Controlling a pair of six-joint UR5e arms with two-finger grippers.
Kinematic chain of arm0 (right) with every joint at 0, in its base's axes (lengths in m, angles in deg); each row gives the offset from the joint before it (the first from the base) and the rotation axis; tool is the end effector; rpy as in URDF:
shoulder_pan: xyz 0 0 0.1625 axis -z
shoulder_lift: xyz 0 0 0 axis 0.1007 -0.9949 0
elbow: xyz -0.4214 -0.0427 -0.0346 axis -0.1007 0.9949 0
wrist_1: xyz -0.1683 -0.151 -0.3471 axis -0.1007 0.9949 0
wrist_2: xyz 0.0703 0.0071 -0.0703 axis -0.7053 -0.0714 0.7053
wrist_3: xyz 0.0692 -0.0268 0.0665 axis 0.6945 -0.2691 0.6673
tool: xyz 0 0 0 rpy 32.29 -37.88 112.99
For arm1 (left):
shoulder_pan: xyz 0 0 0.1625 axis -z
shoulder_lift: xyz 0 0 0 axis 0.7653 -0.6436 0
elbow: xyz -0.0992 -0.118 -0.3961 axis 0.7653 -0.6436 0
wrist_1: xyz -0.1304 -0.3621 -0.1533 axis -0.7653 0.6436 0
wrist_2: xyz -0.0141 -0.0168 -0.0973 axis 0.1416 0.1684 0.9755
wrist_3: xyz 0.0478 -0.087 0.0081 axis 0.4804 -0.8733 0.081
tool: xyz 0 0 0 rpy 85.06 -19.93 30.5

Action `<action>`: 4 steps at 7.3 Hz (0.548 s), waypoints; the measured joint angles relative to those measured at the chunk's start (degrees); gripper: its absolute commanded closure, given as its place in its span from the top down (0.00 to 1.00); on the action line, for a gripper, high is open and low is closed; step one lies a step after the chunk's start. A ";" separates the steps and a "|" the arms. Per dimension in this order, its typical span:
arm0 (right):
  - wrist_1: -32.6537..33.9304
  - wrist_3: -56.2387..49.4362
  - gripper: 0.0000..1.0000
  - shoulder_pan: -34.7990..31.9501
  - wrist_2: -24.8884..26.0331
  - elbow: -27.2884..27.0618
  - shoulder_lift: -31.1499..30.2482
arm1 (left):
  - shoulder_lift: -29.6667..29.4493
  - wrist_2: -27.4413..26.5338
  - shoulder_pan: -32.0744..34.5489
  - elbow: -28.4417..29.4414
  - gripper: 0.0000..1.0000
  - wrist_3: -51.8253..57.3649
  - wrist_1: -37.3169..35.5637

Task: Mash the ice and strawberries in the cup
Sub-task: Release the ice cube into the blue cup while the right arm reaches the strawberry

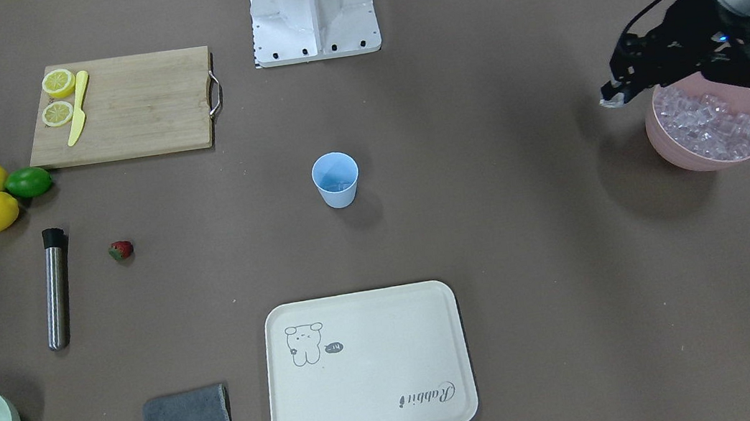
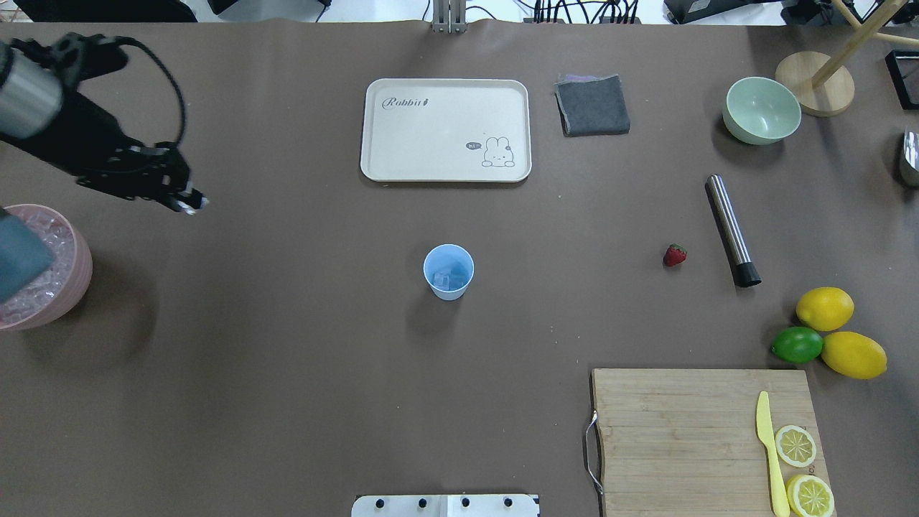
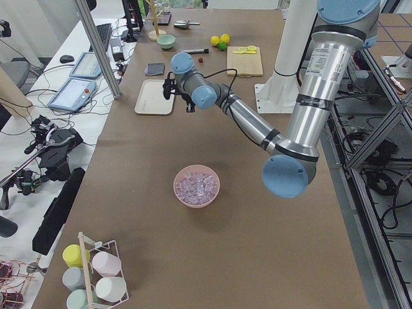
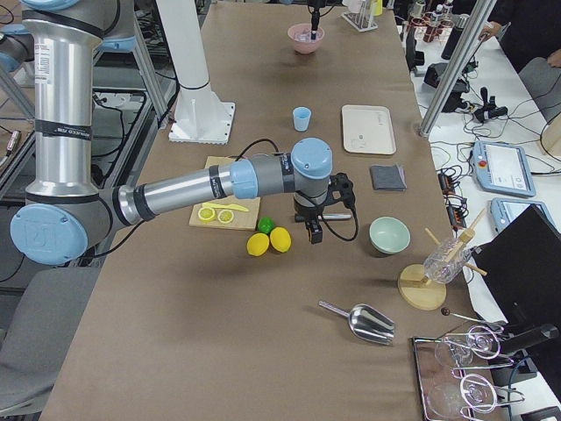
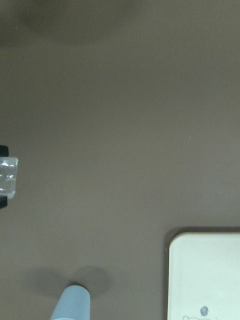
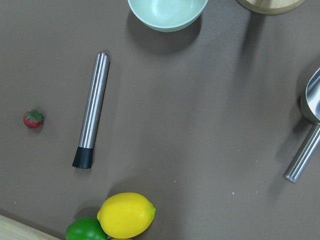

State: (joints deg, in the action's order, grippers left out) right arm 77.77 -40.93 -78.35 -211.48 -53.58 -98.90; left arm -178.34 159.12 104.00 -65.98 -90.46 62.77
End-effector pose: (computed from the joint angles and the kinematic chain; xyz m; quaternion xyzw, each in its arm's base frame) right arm 0.0089 -0.4577 0.5124 0.0882 -0.4312 -0.1236 0.8894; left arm 0.2761 -0.4829 0.2712 -0.0070 0.5310 0.0030 0.8473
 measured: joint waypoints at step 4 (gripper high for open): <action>-0.11 0.03 1.00 4.12 -0.09 -0.33 2.78 | -19.66 -18.57 -17.42 11.82 0.00 -18.65 0.04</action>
State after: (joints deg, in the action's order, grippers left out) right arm 77.66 -40.90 -74.23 -211.57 -53.91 -96.12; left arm -198.00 140.54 86.58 -54.16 -109.11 62.81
